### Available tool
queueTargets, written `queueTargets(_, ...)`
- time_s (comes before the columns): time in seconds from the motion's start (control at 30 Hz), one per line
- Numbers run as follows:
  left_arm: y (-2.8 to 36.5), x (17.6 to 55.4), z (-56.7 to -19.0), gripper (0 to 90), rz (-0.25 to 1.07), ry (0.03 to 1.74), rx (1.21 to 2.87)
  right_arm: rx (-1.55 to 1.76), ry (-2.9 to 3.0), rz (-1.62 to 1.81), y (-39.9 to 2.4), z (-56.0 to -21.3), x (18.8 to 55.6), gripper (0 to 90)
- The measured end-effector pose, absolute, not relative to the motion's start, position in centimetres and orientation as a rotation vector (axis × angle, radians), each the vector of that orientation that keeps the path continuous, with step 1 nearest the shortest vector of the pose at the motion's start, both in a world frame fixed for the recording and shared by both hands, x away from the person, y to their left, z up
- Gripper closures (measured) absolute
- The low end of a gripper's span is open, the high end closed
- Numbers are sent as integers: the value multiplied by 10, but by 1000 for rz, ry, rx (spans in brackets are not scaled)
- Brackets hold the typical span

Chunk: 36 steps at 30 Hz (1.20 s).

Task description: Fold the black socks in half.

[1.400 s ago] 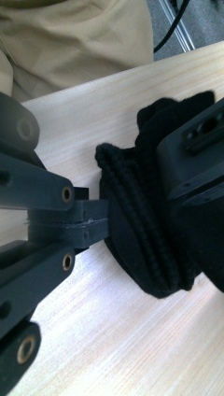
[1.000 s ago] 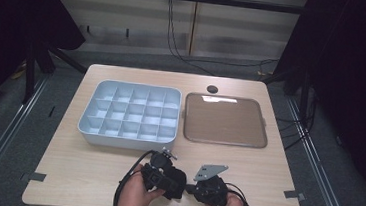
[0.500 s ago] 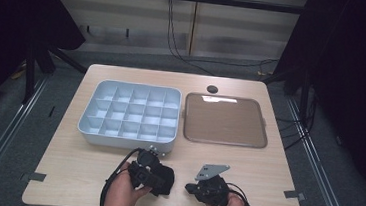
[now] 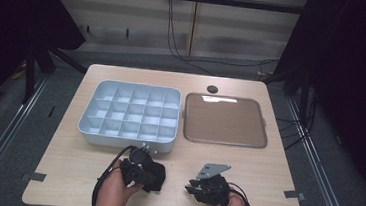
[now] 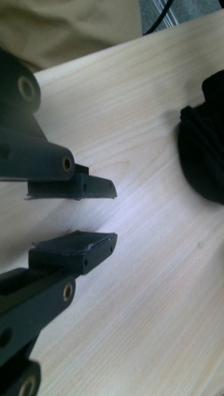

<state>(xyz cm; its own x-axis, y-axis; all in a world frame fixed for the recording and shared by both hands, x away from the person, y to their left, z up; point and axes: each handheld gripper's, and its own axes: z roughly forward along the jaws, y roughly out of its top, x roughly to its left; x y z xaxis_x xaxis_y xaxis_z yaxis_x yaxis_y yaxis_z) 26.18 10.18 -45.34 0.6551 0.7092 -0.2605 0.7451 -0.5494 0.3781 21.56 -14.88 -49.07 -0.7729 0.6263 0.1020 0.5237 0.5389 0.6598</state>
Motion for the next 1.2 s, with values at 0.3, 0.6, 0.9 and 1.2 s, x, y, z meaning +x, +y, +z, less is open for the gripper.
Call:
queueTargets(0.3, 107, 261, -451, 804, -118, 1138, 2391, 1010, 2598, 1045, -152, -491, 217, 622)
queueTargets(0.6, 110, 260, -446, 727, -152, 1145, 2356, 1013, 2601, 1037, -152, -490, 218, 615)
queueTargets(0.9, 109, 260, -440, 717, -151, 1132, 2353, 1007, 2600, 1042, -151, -491, 218, 622)
queueTargets(1.2, 111, 263, -438, 700, -156, 1134, 2341, 1001, 2606, 1041, -149, -491, 218, 627)
